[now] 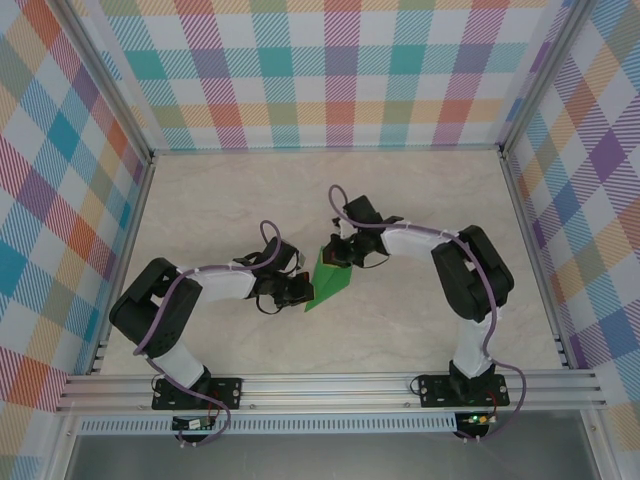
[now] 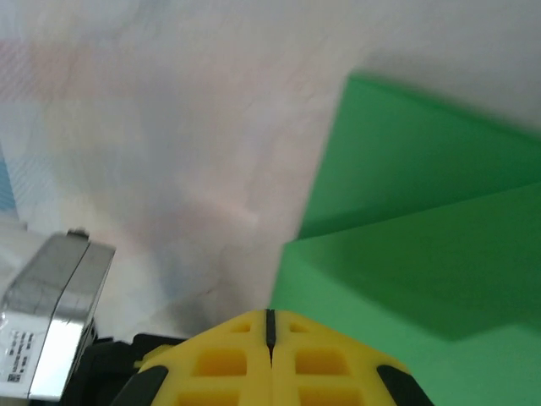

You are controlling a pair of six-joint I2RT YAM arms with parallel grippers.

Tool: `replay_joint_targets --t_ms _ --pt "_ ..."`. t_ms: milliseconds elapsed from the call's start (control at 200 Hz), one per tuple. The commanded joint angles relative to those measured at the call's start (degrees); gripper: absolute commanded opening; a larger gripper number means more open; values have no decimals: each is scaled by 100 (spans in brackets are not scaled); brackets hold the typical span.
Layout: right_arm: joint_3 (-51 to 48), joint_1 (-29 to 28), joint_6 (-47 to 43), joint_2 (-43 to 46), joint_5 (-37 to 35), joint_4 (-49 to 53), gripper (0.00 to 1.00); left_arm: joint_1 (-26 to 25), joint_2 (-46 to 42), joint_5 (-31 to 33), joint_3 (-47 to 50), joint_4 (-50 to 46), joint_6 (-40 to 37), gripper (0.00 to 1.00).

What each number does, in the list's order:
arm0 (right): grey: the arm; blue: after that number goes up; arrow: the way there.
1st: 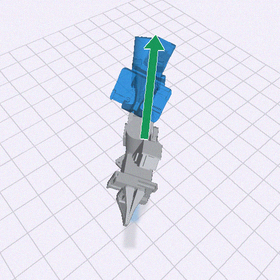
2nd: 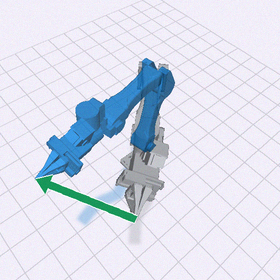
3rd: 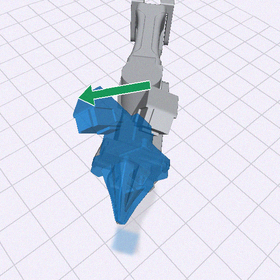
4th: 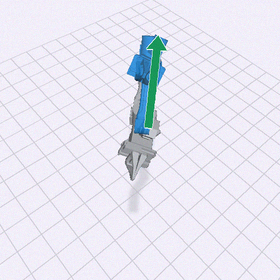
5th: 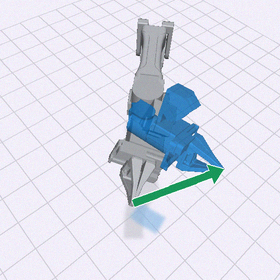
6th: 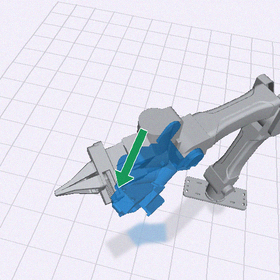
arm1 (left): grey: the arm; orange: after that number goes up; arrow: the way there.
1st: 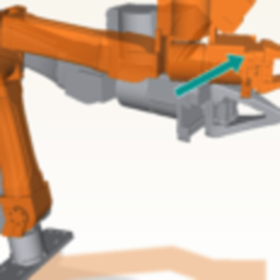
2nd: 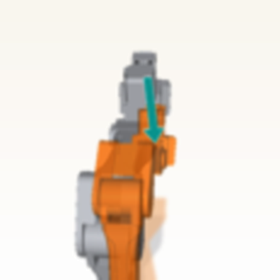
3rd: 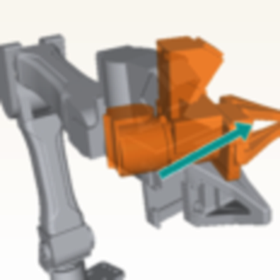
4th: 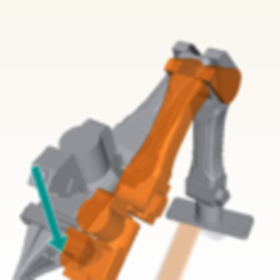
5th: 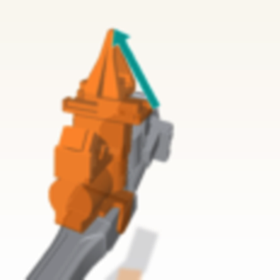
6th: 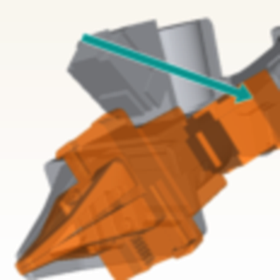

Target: Fold a paper plane with a square sheet of paper (pick it up from the middle)

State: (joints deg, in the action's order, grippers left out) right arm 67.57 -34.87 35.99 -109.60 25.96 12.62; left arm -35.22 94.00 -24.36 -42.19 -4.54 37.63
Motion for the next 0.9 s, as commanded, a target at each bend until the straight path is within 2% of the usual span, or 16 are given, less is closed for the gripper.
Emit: replay_joint_targets --t_ms 0,210,530,690,895 --pt "36 -96 259 -369 130 -168 0 -37 -155 46 23 -275 -102 0" --pt "-59 -99 238 -601 118 -205 0 -11 -331 -290 -29 493 90 0" --pt "-227 -98 241 -694 95 -191 0 -2 366 -239 -265 672 74 0" --pt "-231 -100 204 -694 -11 -80 0 -1 337 -145 8 596 47 0" --pt "-157 -99 194 -729 -238 178 0 -2 -4 -382 695 584 -1 0"
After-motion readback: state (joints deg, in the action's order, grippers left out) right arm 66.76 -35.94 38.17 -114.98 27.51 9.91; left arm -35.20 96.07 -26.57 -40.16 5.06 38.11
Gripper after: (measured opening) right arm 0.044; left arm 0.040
